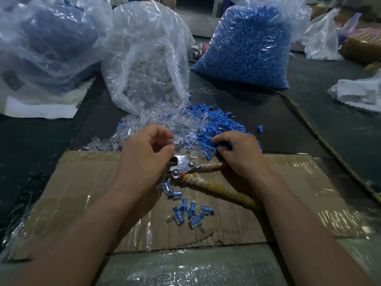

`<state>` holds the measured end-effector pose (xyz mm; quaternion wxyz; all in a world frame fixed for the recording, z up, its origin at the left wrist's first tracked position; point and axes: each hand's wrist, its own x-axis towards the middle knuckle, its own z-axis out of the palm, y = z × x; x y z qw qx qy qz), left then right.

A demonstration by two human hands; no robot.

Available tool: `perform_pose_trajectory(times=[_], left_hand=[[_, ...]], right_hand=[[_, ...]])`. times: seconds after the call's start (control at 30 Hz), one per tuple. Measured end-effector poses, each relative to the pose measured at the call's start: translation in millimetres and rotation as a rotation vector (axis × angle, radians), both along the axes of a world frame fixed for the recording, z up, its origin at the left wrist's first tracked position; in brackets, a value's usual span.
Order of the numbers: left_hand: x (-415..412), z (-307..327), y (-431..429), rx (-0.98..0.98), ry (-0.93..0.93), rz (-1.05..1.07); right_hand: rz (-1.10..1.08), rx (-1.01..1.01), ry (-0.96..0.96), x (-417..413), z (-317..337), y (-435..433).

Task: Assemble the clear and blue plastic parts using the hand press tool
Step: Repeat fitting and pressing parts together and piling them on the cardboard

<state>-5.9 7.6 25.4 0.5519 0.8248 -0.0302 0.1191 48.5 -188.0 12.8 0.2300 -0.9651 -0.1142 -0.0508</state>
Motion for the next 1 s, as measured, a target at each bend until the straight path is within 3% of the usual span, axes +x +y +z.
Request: perform_pose_trajectory(times=[0.4,0.8,1.0], left_hand=[[0.2,-1.6,-0.7,0.001,-0.006,0.000],[-0.3,-0.6,-0.4,-0.003,-0.003,-0.015],[-0.5,-0.3,-1.0,-0.017,0.006,-0.019]], right_hand=[[-0.022,0.260,-0.199,-2.5,6.5,1.0],[-0.099,0.290,-0.137,-1.9,5.5,0.6],[-0.100,0.411,-0.085,-7.4,9.2,2.6]])
